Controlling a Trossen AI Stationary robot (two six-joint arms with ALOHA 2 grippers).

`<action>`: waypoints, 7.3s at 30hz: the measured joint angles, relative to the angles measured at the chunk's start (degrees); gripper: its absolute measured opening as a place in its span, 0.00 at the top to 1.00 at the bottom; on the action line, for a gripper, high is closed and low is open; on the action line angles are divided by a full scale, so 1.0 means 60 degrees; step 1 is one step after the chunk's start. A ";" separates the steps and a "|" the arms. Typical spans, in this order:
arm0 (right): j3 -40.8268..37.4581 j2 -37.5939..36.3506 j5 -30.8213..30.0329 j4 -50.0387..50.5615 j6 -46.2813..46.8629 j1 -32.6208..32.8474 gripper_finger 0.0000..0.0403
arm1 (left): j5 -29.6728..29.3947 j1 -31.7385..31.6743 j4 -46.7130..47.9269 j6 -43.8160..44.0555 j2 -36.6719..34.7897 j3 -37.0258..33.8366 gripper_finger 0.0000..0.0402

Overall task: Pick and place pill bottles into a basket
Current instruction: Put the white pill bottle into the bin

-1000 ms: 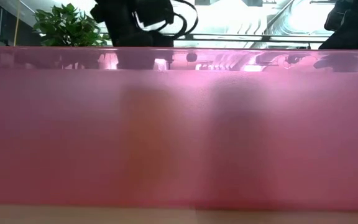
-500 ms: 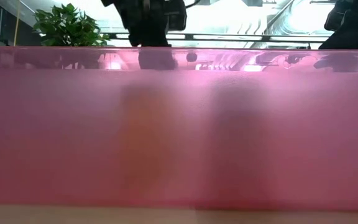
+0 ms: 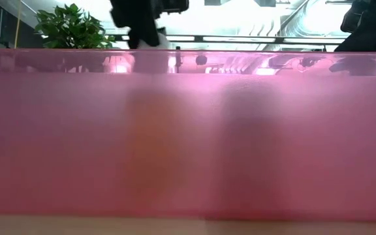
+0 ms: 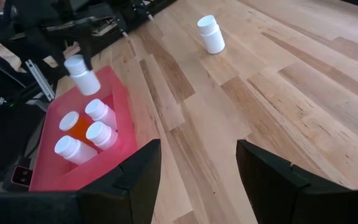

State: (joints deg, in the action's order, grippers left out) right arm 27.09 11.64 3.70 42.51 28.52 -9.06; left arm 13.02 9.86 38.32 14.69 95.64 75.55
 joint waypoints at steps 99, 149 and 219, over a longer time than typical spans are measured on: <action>0.0000 0.0055 0.0139 0.0009 0.0002 -0.0004 0.51 | -0.4405 0.4049 -0.1010 0.4107 0.2134 -0.0011 0.47; 0.0000 0.0058 0.0144 0.0005 -0.0001 -0.0001 0.51 | -0.8068 0.2958 0.4859 0.2485 0.0052 0.4433 0.17; 0.0000 0.0058 0.0106 -0.0017 -0.0006 -0.0001 0.51 | -0.0467 -0.6768 -0.1490 -0.1100 -0.3643 -0.2433 0.18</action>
State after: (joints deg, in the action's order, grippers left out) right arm 27.09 11.99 4.34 42.41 28.49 -9.06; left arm 10.22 -30.75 29.38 8.09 73.78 60.95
